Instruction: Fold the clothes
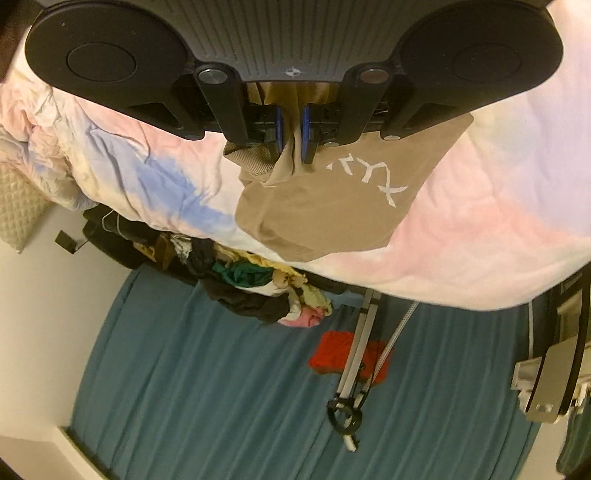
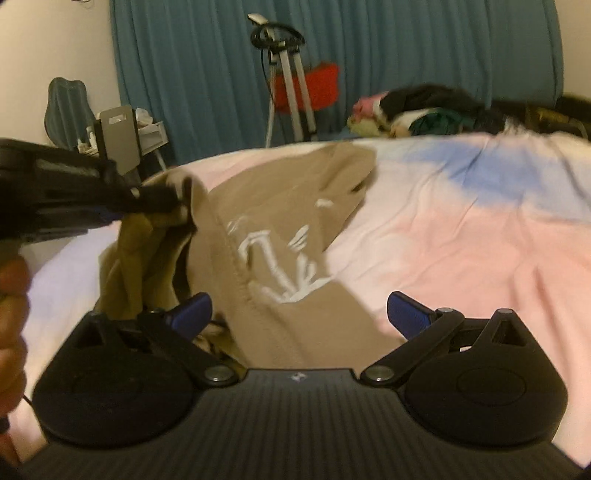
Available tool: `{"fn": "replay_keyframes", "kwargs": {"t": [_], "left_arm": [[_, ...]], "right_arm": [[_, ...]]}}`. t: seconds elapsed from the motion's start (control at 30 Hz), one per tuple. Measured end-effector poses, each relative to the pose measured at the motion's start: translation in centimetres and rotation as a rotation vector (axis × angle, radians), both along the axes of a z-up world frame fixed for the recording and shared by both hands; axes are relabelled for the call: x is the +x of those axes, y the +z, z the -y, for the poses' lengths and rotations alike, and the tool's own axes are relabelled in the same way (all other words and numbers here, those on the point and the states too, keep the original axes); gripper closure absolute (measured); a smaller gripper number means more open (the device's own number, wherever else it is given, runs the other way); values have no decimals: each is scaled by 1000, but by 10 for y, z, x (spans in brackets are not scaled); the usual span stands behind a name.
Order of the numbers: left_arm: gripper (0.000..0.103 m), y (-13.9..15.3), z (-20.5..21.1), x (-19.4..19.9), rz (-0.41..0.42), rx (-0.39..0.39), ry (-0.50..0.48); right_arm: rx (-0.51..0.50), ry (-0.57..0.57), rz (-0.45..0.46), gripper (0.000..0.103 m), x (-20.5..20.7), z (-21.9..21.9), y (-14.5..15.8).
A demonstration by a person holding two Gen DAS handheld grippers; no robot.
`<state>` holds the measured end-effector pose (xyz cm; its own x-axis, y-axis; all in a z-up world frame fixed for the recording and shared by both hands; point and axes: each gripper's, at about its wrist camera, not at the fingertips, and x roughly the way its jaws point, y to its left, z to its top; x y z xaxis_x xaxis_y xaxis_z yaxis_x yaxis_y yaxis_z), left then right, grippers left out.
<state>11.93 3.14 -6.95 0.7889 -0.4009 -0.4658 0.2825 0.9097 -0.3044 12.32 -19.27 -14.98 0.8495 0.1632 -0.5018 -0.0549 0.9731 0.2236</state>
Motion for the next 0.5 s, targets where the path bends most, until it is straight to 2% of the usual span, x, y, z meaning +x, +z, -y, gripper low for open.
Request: {"fn": "replay_keyframes", "kwargs": {"t": [0.1,0.33,0.43,0.5], "left_arm": [[93,7,2,-14,32,-7,-18],[93,17,-5,-36,63,-31,3],[93,22,-3,-47,95,-40,-29],[93,29,-4,-58,141,-53,-41]], "right_arm": [[-6,-16,-2,0,6,-4,-1],[76,-231,42,0,-16,29,1],[85,-305,104,0,-25,42,12],[78,-348,104,0,-29,49,17]]}}
